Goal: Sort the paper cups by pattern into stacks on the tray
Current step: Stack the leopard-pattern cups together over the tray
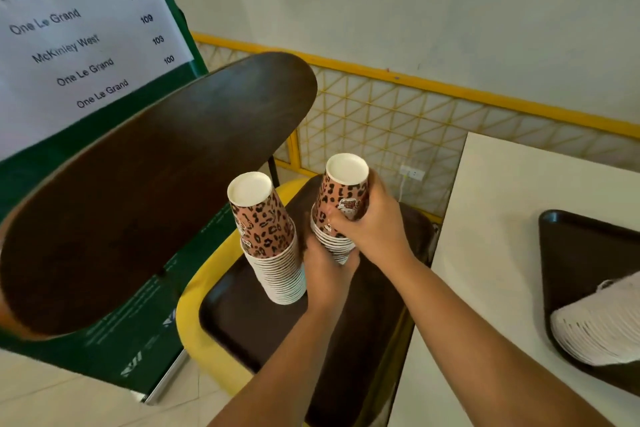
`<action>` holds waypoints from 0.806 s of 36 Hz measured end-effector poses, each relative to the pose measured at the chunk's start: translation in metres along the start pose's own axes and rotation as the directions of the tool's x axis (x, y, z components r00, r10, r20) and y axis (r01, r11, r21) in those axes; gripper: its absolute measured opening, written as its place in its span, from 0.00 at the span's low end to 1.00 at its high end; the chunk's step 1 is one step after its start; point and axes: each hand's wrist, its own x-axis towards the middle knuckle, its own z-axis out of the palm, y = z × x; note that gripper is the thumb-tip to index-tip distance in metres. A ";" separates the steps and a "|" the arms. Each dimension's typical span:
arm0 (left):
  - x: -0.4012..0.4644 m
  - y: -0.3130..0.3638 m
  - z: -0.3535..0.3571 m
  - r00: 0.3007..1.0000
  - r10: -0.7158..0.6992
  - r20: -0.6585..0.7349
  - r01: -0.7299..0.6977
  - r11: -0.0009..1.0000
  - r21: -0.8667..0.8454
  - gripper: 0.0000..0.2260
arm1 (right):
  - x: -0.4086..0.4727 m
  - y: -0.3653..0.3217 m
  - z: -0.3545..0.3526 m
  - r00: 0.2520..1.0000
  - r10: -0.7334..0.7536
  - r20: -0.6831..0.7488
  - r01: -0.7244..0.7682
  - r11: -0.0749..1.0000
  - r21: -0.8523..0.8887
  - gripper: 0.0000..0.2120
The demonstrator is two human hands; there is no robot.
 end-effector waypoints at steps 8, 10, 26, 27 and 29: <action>0.002 -0.021 0.007 0.990 -0.099 0.097 0.097 0.995 0.022 0.43 | -0.012 0.007 -0.019 0.995 0.088 -0.057 -0.085 0.996 0.038 0.34; 0.002 -0.023 0.009 0.985 -0.117 0.124 0.117 0.993 0.006 0.42 | -0.014 0.010 -0.024 0.992 0.105 -0.073 -0.102 0.994 0.042 0.34; -0.019 -0.004 0.023 0.944 -0.125 0.306 0.165 0.980 -0.107 0.41 | -0.041 0.002 -0.077 0.987 0.098 -0.126 -0.087 0.992 0.095 0.32; -0.024 0.000 0.024 0.939 -0.120 0.323 0.164 0.980 -0.112 0.41 | -0.044 -0.001 -0.083 0.988 0.083 -0.129 -0.071 0.993 0.094 0.31; -0.034 0.009 0.026 0.926 -0.103 0.363 0.156 0.981 -0.119 0.42 | -0.051 -0.006 -0.096 0.989 0.064 -0.134 -0.051 0.994 0.101 0.30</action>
